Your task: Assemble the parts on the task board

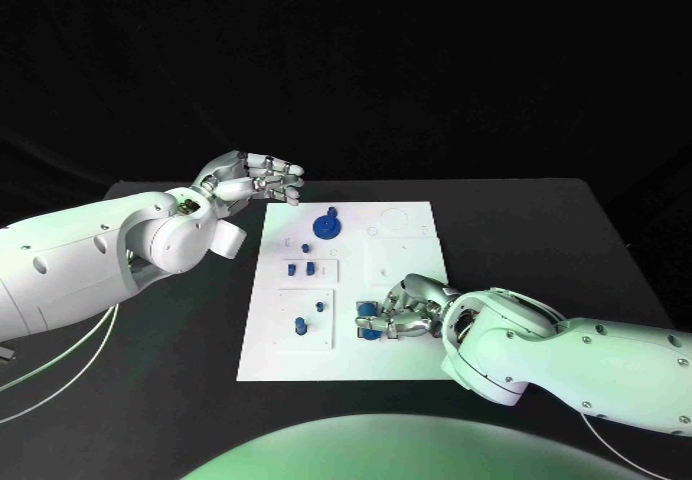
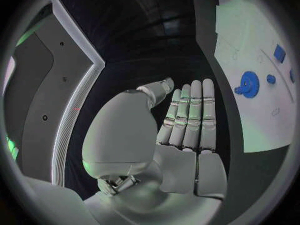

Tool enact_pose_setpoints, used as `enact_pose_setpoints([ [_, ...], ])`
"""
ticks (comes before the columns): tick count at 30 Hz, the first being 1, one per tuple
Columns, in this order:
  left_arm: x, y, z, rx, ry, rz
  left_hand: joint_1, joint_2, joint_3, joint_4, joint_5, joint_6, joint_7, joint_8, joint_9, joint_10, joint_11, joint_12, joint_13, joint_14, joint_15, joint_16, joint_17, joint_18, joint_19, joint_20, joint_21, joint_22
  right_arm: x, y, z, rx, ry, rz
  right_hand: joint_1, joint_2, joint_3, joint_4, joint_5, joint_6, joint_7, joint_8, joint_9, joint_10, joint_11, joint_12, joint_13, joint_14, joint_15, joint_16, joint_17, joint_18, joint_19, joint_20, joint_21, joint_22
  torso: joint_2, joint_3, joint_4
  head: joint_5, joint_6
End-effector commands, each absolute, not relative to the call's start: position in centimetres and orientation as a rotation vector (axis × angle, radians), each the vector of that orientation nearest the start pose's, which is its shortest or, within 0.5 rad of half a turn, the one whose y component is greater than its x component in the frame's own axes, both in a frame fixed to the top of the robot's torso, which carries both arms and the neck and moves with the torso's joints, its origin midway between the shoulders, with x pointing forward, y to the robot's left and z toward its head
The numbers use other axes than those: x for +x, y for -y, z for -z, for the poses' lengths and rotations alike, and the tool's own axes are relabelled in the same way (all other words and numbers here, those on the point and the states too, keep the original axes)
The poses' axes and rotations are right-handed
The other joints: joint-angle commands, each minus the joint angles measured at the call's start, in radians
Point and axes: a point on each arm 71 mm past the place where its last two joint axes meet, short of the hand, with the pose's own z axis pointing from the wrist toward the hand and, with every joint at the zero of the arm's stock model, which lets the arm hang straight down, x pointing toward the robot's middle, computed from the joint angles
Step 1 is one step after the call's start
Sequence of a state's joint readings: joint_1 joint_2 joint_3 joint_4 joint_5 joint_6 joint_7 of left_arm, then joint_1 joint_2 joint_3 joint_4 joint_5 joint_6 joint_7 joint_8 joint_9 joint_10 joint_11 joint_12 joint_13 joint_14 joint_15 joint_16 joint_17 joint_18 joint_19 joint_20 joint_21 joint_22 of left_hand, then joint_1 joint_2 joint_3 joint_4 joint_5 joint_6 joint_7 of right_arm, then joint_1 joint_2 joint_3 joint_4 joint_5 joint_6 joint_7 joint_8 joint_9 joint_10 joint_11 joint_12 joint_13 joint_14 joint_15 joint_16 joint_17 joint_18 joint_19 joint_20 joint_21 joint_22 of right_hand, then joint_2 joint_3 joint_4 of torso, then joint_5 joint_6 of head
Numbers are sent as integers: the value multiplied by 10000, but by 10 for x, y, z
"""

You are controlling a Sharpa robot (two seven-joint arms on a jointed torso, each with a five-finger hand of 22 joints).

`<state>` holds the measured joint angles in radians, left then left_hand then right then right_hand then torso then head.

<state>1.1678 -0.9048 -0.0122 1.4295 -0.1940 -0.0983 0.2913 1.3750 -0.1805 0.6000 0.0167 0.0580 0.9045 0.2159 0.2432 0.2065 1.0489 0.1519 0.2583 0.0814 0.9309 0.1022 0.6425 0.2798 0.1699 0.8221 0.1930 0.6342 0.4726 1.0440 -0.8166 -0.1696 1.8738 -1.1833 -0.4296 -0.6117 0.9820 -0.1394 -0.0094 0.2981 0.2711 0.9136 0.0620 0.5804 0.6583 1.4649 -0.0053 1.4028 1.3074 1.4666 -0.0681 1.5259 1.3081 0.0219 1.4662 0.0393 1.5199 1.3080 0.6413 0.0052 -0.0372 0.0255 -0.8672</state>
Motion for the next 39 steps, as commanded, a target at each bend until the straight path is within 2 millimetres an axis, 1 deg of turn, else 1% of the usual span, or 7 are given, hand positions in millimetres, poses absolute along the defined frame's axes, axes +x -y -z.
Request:
enact_pose_setpoints([
  [1, 496, -255, 193, -9694, -16108, 15038, -113, -1, -5, 45, -27, -66, 2, 61, -6, -60, 11, 63, 16, -92, -15, -32, 18, 98, 45, 18, -70, -22, 350, 126, 273, 2673, -21930, -6580, 38, 232, 8, -17, 48, -35, 11, -40, 21, 106, -47, -28, 1256, 795, -46, -3, 1354, -103, 870, -30, -34, 2475, -2, 3, 7, 29, -22],
  [8, 497, -257, 193, -9728, -16086, 14959, -116, -5, -7, 47, -28, -67, 4, 61, -6, -63, 11, 62, 16, -94, -15, -32, 19, 98, 46, 19, -74, -24, 345, 128, 272, 2572, -22174, -6822, 129, 349, 65, -26, 26, -64, 18, -73, 13, 109, -41, -23, 1263, 797, -44, 2, 1367, -105, 873, -29, -25, 2478, -13, 32, -17, 85, -9],
  [11, 497, -257, 193, -9730, -16088, 14956, -116, -5, -7, 47, -28, -67, 4, 61, -6, -63, 11, 62, 16, -94, -15, -32, 19, 98, 46, 19, -74, -24, 344, 129, 272, 2530, -22198, -6924, 153, 368, 77, -32, 22, -65, 18, -78, 12, 111, -40, -22, 1265, 795, -44, -2, 1357, -106, 874, -29, -23, 2478, -9, 17, -12, 71, 7],
  [15, 497, -257, 193, -9734, -16086, 14948, -116, -5, -7, 47, -28, -67, 4, 61, -6, -63, 11, 62, 16, -94, -15, -32, 19, 98, 46, 19, -74, -24, 344, 132, 272, 2444, -22246, -7039, 825, 322, 214, -65, -9, -56, 21, -135, -1, 112, -38, -26, 1271, 798, -40, 2, 1370, -108, 877, -26, -13, 2481, 2, 18, -11, 70, 23],
  [18, 497, -258, 193, -9739, -16087, 14939, -116, -5, -7, 47, -28, -67, 4, 61, -6, -63, 11, 62, 16, -94, -15, -32, 19, 98, 46, 19, -74, -24, 344, 134, 272, 2416, -22260, -7071, 1579, 229, 378, -93, -21, -43, 24, -199, -25, 115, -40, -23, 1283, 800, -42, 6, 1384, -116, 889, -27, 26, 2492, 3, 12, -19, 62, 24],
  [28, 497, -258, 194, -9745, -16093, 14931, -116, -5, -7, 47, -28, -67, 4, 61, -6, -63, 11, 62, 16, -94, -15, -32, 19, 98, 46, 19, -74, -24, 346, 140, 273, 2560, -22180, -7038, 1624, 264, 400, -56, -26, -20, 26, -208, -30, 125, -37, -8, 1297, 804, -40, 14, 1405, -118, 892, -27, 33, 2495, 9, 7, 3, 56, 28],
  [39, 497, -258, 194, -9749, -16105, 14928, -128, -1, -3, 67, -27, -78, 10, 63, -10, -80, 17, 65, 18, -107, -10, -36, 33, 98, 59, 24, -111, -45, 352, 142, 275, 2803, -21973, -6766, 1516, 505, 464, -42, -33, 47, 15, -211, -36, 134, -43, 0, 1306, 808, -43, 21, 1423, -120, 896, -27, 46, 2498, 20, 8, 12, 65, 15],
])
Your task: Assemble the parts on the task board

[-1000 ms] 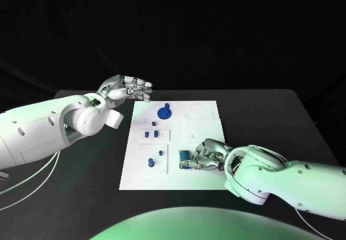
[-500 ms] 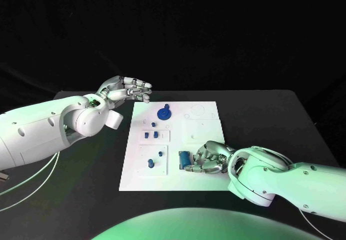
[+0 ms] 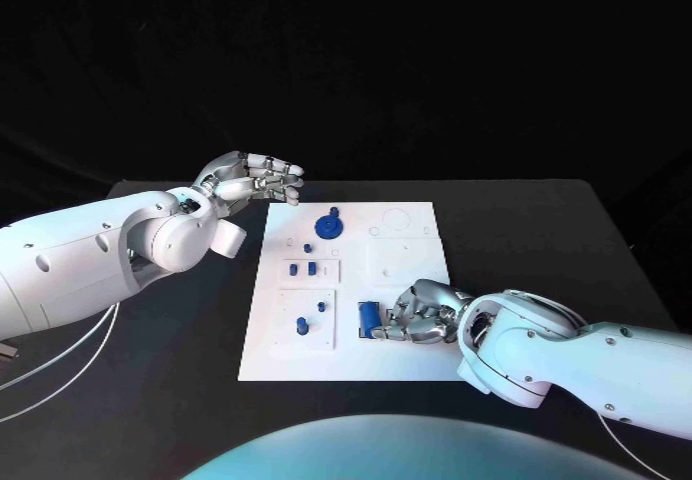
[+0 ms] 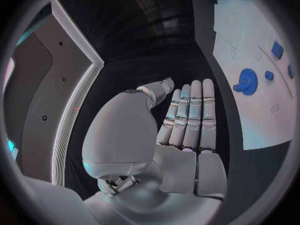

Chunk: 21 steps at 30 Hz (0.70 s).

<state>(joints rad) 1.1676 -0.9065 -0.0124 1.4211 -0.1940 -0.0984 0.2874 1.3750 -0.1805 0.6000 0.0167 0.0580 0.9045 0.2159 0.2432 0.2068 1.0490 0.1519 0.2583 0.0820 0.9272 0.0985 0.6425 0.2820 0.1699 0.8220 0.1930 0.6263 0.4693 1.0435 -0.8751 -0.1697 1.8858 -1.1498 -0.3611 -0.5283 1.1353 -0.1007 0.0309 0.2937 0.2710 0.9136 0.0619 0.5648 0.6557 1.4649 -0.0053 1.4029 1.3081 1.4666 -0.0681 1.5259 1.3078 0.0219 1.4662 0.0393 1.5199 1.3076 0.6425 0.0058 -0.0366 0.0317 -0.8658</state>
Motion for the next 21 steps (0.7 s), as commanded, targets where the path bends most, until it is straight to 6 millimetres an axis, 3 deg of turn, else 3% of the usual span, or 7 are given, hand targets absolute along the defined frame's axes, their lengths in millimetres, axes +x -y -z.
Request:
enact_pose_setpoints([
  [1, 497, -258, 194, -9749, -16107, 14929, -129, -1, -3, 67, -27, -78, 10, 63, -12, -81, 17, 64, 12, -71, 26, -36, 11, 99, 60, 25, -31, -12, 353, 142, 275, 2796, -21954, -6738, -57, 183, 76, 1, -33, 56, 13, -58, -11, 138, -46, 4, 1303, 808, -45, 22, 1429, -119, 893, -29, 35, 2499, 5, 1, 3, 5, -3],
  [7, 497, -257, 194, -9743, -16122, 14947, -142, 9, -1, 84, -27, -79, 11, 65, -13, -84, 19, 66, 13, -72, 29, -35, 16, 98, 64, 28, -44, -20, 358, 140, 277, 2623, -21798, -6579, -91, 258, 100, -3, -33, 64, 10, -63, -14, 143, -50, 9, 1309, 807, -47, 21, 1426, -120, 895, -30, 43, 2501, 1, 1, 11, 13, -24],
  [15, 497, -258, 194, -9769, -16138, 14920, -163, 23, 3, 113, -28, -82, 12, 70, -14, -89, 21, 71, 15, -75, 32, -35, 27, 99, 76, 32, -71, -36, 358, 137, 278, 2228, -21994, -6910, 359, -307, -3, -27, -32, 77, 2, -77, -6, 163, -58, 48, 1351, 817, -57, 39, 1478, -124, 900, -42, 61, 2506, -10, -1, -4, 55, -53],
  [21, 497, -261, 194, -9808, -16129, 14849, -163, 23, 3, 113, -28, -82, 12, 70, -14, -89, 21, 71, 15, -75, 32, -35, 27, 99, 76, 32, -71, -36, 357, 141, 278, 2163, -22118, -6948, 472, -512, -110, -20, -18, 76, 9, -79, -2, 149, -50, 33, 1343, 817, -49, 40, 1480, -124, 899, -36, 59, 2506, -15, -11, -25, 72, -48],
])
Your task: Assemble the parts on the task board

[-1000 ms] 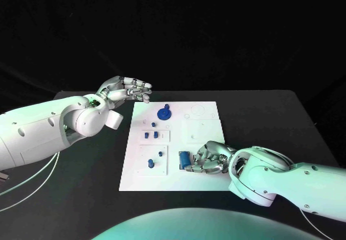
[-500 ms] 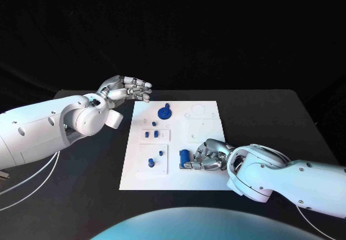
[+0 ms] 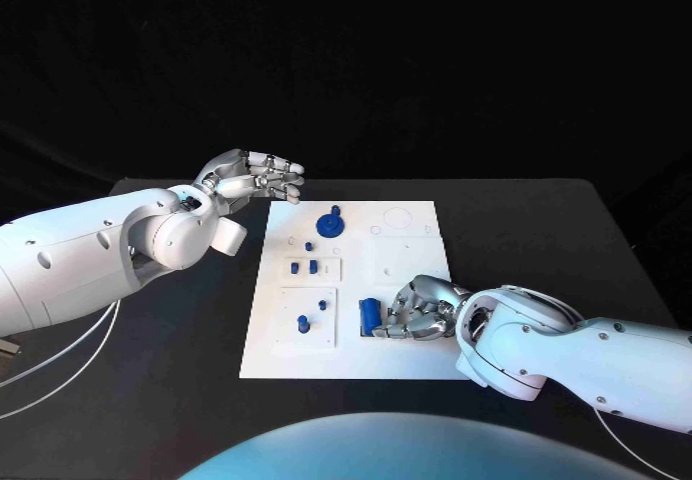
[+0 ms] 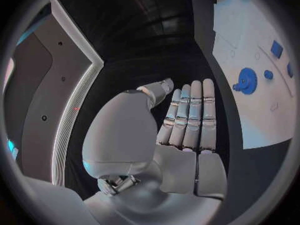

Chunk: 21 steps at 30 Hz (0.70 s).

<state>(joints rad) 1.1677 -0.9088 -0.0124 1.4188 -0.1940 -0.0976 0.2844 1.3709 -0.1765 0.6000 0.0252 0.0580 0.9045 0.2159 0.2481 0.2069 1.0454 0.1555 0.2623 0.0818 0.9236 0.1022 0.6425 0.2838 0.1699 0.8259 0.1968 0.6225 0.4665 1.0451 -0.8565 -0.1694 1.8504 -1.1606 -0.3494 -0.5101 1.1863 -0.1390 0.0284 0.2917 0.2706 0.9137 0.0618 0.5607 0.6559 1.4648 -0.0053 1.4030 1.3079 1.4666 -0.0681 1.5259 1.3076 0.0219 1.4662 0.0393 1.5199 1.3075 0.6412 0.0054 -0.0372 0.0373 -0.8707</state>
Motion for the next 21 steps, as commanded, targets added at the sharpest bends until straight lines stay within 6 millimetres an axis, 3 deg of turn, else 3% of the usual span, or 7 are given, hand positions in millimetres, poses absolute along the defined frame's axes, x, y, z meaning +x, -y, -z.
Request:
enact_pose_setpoints([
  [1, 498, -262, 194, -9814, -16126, 14837, -122, -17, 3, 28, -28, -82, 12, 20, -15, -54, -15, 31, 17, -39, -5, -35, 9, 98, 37, -6, -33, -8, 356, 141, 278, 2159, -22140, -6982, -26, -140, -91, 0, -12, 76, 11, -38, -4, 154, -50, 42, 1353, 818, -49, 43, 1491, -122, 896, -36, 50, 2505, -2, -4, -20, 18, 5],
  [9, 498, -263, 194, -9825, -16115, 14810, -133, -3, 10, 48, -26, -86, 12, 22, -16, -58, -15, 35, 19, -42, -4, -35, 16, 100, 46, -3, -52, -20, 352, 140, 275, 2141, -22154, -7272, 58, -293, -214, 12, -9, 79, 17, -37, 0, 142, -43, 26, 1343, 815, -44, 37, 1477, -120, 893, -31, 40, 2502, 4, 10, 5, 4, -5],
  [14, 497, -264, 194, -9835, -16100, 14785, -127, -3, 14, 47, -26, -89, 10, 22, -17, -61, -17, 36, 19, -44, -6, -35, 19, 102, 50, -4, -60, -24, 352, 149, 273, 2293, -21972, -7139, 58, -338, -271, 17, -8, 83, 18, -35, 2, 146, -42, 35, 1351, 814, -42, 36, 1474, -121, 894, -29, 44, 2503, 10, -9, -16, 15, -19],
  [21, 497, -264, 194, -9829, -16081, 14788, -127, -3, 14, 47, -26, -89, 10, 22, -17, -61, -17, 36, 19, -44, -6, -35, 19, 102, 50, -4, -60, -24, 355, 168, 267, 2632, -21311, -6979, 425, -123, -130, -11, 7, 90, 9, -59, -11, 158, -54, 51, 1366, 814, -51, 35, 1477, -126, 902, -34, 70, 2511, -12, -9, -24, 1, -4],
])
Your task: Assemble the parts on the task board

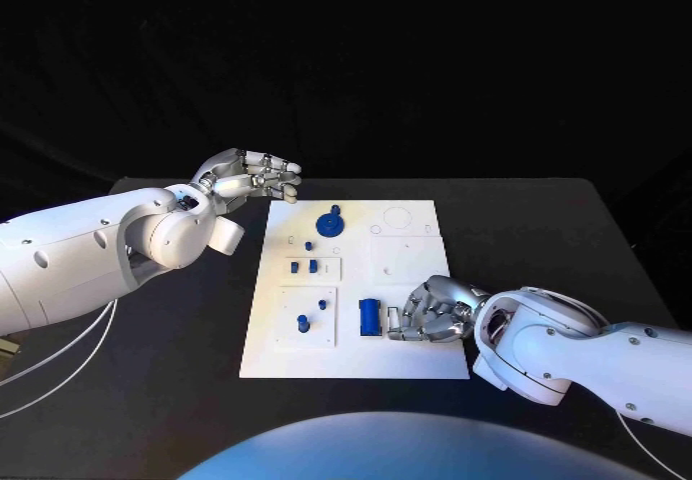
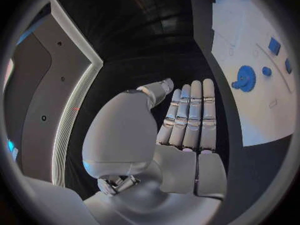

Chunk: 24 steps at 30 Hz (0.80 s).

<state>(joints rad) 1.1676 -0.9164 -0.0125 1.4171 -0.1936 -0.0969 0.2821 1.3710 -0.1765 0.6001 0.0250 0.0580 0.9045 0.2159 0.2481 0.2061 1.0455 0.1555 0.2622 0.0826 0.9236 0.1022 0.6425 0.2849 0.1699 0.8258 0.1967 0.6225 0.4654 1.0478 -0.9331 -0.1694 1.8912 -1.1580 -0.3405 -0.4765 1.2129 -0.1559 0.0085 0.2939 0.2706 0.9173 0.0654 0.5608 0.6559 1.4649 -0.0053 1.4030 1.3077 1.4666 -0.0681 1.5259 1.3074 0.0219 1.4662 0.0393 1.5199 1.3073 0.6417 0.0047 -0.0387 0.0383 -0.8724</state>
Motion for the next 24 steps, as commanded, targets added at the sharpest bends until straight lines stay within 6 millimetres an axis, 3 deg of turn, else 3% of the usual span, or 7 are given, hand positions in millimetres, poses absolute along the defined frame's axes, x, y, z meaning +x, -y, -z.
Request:
enact_pose_setpoints([
  [1, 497, -264, 194, -9825, -16077, 14793, -127, -3, 14, 48, -26, -89, 10, 22, -9, -61, -17, 36, 11, -44, -6, -35, 9, 101, 51, -3, -60, -13, 356, 172, 265, 2702, -21124, -7015, 195, 63, 87, -34, 5, 41, -23, -74, -17, 155, -51, 46, 1364, 812, -50, 32, 1470, -122, 897, -34, 53, 2507, -19, 0, -5, -31, 24],
  [8, 496, -264, 193, -9808, -16020, 14837, -120, -11, 17, 47, -28, -92, 8, 26, -10, -66, -18, 40, 13, -48, -7, -35, 17, 103, 62, -3, -78, -24, 362, 200, 250, 2789, -19878, -6807, 856, 198, 393, -72, -11, -57, 37, -280, -129, 67, -3, -95, 1268, 794, -11, 0, 1398, -93, 849, -6, -85, 2469, -42, 8, -50, -151, 45],
  [16, 495, -264, 193, -9827, -15998, 14878, -120, -11, 17, 47, -28, -92, 8, 26, -10, -66, -18, 40, 13, -48, -7, -35, 17, 103, 62, -3, -78, -24, 365, 237, 247, 2852, -19281, -5701, 885, 78, 417, -33, -28, -249, 196, -708, -462, -25, 124, -260, 1153, 783, 86, -19, 1362, -87, 835, 61, -123, 2458, -31, 19, -54, -377, 77],
  [19, 495, -263, 193, -9822, -16016, 14906, -120, -11, 17, 47, -28, -92, 8, 26, -10, -66, -18, 40, 13, -48, -7, -35, 17, 103, 62, -3, -78, -24, 364, 245, 250, 2924, -19294, -5297, 816, 71, 396, -19, -31, -189, 204, -738, -513, -31, 138, -273, 1144, 781, 102, -23, 1353, -84, 831, 78, -135, 2455, -23, 27, -47, -449, 147],
  [24, 495, -263, 193, -9812, -16050, 14947, -120, -16, 16, 50, -27, -92, 7, 29, -10, -66, -19, 44, 15, -49, -8, -34, 22, 104, 69, -3, -90, -31, 362, 246, 258, 2943, -19658, -4824, 605, 81, 326, -13, -33, 53, 162, -693, -564, -23, 114, -272, 1146, 778, 96, -30, 1340, -82, 829, 94, -142, 2453, -23, 23, -20, -488, 157],
])
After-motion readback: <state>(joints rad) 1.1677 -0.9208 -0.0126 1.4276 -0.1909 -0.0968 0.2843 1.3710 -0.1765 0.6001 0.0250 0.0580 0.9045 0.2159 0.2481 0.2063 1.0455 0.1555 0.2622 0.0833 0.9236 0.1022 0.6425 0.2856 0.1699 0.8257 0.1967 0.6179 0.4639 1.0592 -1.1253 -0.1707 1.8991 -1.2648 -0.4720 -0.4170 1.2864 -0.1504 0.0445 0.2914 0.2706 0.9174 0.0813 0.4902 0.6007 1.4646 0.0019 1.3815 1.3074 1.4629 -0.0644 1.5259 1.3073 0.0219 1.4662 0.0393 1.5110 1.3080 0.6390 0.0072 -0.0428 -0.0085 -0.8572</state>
